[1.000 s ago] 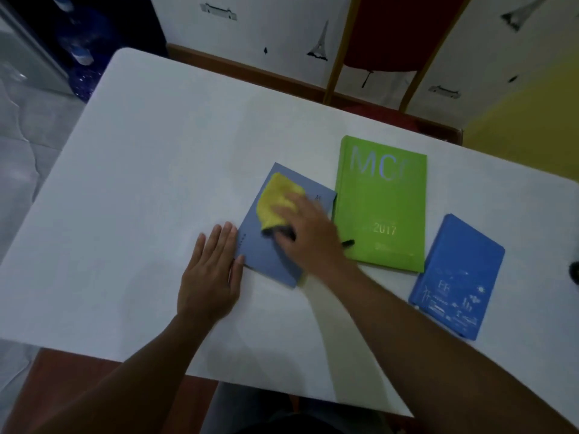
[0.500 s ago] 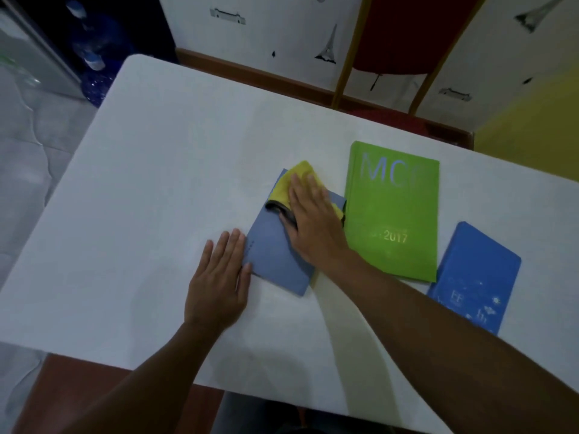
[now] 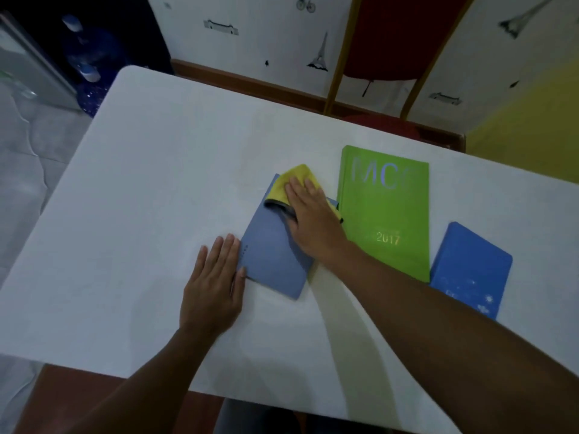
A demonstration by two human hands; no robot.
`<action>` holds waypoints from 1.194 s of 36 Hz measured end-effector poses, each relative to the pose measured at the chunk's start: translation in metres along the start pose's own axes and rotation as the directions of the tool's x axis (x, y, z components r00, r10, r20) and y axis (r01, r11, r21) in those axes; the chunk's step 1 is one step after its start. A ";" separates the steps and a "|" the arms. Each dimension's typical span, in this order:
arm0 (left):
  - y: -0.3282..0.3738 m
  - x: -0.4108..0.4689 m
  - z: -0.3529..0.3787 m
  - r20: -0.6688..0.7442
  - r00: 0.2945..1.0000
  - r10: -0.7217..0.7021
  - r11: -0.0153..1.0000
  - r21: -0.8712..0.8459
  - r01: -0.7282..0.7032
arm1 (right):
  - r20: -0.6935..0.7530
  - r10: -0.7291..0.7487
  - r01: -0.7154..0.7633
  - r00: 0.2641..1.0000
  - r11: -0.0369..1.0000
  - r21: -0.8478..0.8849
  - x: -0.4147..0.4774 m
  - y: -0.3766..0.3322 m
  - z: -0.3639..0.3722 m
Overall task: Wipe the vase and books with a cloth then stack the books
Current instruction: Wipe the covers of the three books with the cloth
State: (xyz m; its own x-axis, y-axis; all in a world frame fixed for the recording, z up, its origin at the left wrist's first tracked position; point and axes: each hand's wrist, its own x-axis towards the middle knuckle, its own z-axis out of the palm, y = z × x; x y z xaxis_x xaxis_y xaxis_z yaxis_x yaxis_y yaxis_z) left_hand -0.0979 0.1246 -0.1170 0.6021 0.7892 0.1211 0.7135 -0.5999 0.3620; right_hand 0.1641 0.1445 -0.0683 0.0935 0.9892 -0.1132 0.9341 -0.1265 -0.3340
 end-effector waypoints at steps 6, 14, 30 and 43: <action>0.002 0.000 -0.001 -0.024 1.000 0.000 1.000 -0.002 0.000 | -0.076 -0.113 0.126 0.991 0.973 0.194 -0.029 -0.052 0.031; 0.001 0.001 -0.003 -0.014 1.000 0.014 0.999 -0.042 -0.014 | -0.163 -0.193 0.228 0.968 0.945 0.235 -0.128 -0.041 0.039; 0.103 0.044 -0.035 0.002 0.921 0.390 0.891 -0.252 -0.377 | 0.022 -0.040 0.029 0.999 0.933 0.360 -0.151 -0.004 -0.051; 0.170 0.059 -0.051 0.008 0.870 0.494 0.860 -0.155 -0.487 | -0.199 -0.012 0.014 0.980 1.000 0.010 -0.219 0.062 -0.104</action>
State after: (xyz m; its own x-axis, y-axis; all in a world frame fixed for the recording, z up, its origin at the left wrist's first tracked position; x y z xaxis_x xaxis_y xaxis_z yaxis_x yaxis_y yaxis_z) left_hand 0.0400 0.0759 -0.0009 0.8787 0.3892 0.2765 0.2650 -0.8793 0.3957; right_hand 0.2372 -0.0727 0.0334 0.1494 0.9856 0.0790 0.9319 -0.1137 -0.3445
